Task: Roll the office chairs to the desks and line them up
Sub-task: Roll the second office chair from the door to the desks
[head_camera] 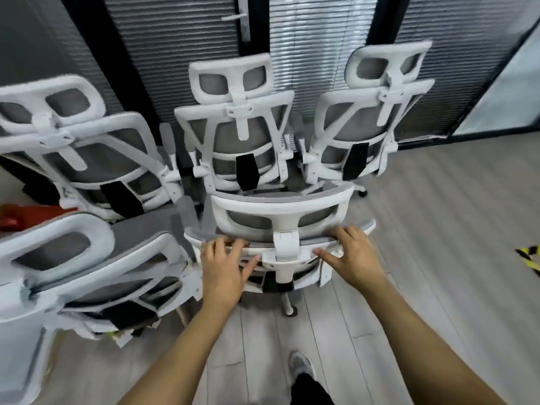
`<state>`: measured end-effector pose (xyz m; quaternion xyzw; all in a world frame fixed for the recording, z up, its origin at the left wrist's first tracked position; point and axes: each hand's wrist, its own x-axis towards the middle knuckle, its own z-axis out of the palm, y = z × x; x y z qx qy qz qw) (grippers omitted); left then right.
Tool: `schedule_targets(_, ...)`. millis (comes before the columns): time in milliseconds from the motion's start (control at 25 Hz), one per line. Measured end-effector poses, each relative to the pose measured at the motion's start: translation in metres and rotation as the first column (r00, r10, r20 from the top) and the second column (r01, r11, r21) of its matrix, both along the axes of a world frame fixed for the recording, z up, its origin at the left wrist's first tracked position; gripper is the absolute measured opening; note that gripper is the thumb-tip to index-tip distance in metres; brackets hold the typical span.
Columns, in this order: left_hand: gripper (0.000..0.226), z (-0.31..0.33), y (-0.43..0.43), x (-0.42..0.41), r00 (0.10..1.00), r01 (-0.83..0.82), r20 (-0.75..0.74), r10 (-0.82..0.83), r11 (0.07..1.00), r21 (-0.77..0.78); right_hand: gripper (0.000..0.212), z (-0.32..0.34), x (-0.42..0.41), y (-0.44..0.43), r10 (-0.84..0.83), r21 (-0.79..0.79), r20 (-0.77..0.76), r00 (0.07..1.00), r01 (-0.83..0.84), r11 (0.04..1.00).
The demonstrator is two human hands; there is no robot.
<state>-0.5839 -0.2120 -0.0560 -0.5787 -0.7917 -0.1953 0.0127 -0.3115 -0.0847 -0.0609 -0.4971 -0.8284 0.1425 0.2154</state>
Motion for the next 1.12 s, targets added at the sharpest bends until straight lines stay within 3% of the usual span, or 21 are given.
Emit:
schedule_targets(320, 0.037, -0.002, -0.035, -0.015, 0.948, 0.311, 0.057, -0.313, 0.95, 0.036, 0.051, -0.003, 0.014, -0.138, -0.307, 0.064, 0.062, 0.95, 0.303, 0.951)
schedule_targets(560, 0.038, -0.009, -0.018, 0.037, 0.836, 0.535, 0.123, -0.535, 0.844, 0.037, 0.048, -0.004, 0.061, -0.205, -0.529, 0.123, -0.029, 0.848, 0.528, 0.84)
schedule_targets(800, 0.043, -0.007, 0.002, 0.142, 0.679, 0.712, 0.198, -0.707, 0.7, 0.057, 0.05, -0.009, 0.136, -0.259, -0.741, 0.162, -0.083, 0.666, 0.743, 0.65)
schedule_targets(920, 0.041, -0.007, 0.011, 0.214, 0.587, 0.793, 0.194, -0.786, 0.606, 0.058, 0.046, -0.011, 0.18, -0.281, -0.848, 0.132, -0.105, 0.52, 0.852, 0.506)
schedule_targets(1120, 0.04, -0.01, 0.029, 0.353, 0.451, 0.882, 0.188, -0.873, 0.467, 0.055, 0.047, -0.011, 0.292, -0.299, -0.914, 0.135, -0.147, 0.377, 0.923, 0.359)
